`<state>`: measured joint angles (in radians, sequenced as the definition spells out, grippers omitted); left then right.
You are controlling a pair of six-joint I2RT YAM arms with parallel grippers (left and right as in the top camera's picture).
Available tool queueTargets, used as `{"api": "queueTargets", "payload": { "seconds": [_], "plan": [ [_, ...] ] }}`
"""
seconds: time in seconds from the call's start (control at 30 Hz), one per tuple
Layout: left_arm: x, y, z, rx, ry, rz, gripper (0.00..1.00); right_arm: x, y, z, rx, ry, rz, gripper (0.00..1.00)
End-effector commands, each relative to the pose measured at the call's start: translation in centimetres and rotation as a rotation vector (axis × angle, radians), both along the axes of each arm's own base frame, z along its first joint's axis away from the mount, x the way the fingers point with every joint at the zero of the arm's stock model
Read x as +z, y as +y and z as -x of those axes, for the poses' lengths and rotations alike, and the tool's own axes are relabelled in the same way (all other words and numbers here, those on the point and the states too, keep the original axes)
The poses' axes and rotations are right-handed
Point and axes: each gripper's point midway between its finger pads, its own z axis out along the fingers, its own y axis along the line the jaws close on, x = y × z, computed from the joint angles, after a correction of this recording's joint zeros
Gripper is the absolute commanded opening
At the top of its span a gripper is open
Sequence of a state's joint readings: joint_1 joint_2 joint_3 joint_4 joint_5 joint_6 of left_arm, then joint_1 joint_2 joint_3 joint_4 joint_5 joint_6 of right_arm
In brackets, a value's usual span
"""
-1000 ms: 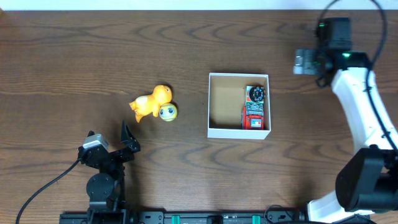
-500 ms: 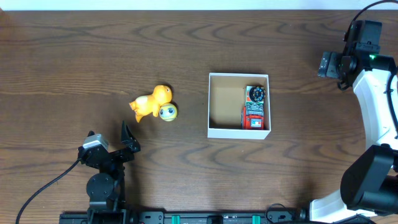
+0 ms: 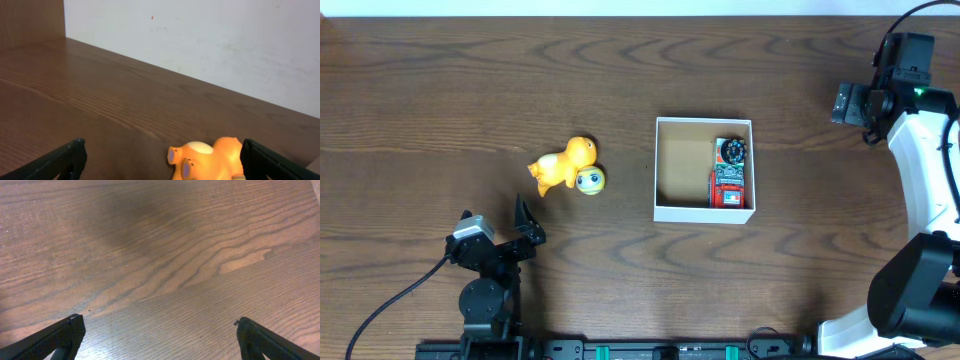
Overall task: Pack container
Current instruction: 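Raise right gripper out of the box and park it right, then move left gripper over the orange dinosaur and grasp it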
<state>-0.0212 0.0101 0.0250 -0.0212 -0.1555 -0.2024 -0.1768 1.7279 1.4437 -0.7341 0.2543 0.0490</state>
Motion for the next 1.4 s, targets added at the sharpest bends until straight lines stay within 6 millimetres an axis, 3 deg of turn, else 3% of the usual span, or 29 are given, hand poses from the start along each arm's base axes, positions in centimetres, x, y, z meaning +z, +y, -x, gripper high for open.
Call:
{"api": "queueTargets", "payload": {
  "seconds": [0.0,0.57,0.67,0.73,0.9,1.03,1.2,1.37],
  "plan": [
    [-1.7,0.1,0.1,0.005,0.053,-0.018,0.98,0.2,-0.3,-0.3,-0.02,-0.013,-0.006,0.99],
    [-1.6,0.1,0.0,0.004,0.047,-0.007,0.98,0.2,-0.3,-0.3,-0.02,-0.013,-0.006,0.99],
    [-1.6,-1.0,-0.1,-0.056,0.032,0.068,0.98,0.2,-0.3,-0.3,-0.02,-0.013,-0.006,0.99],
    [-0.9,-0.5,-0.1,-0.024,0.005,0.064,0.98,0.2,-0.3,-0.3,-0.02,-0.013,-0.006,0.99],
    [3.1,-0.5,-0.2,-0.031,-0.162,0.135,0.98,0.2,-0.3,-0.3,-0.021,-0.012,-0.006,0.99],
    [5.0,-1.5,-0.1,-0.089,-0.182,0.192,0.98,0.2,-0.3,-0.3,-0.02,-0.013,-0.006,0.99],
    [7.3,-3.0,-0.8,-0.165,-0.108,0.213,0.98,0.2,-0.3,-0.3,-0.021,-0.012,-0.006,0.99],
    [10.2,-3.4,-3.6,-0.173,0.036,0.212,0.98,0.2,-0.3,-0.3,-0.021,-0.012,-0.006,0.99]
  ]
}}
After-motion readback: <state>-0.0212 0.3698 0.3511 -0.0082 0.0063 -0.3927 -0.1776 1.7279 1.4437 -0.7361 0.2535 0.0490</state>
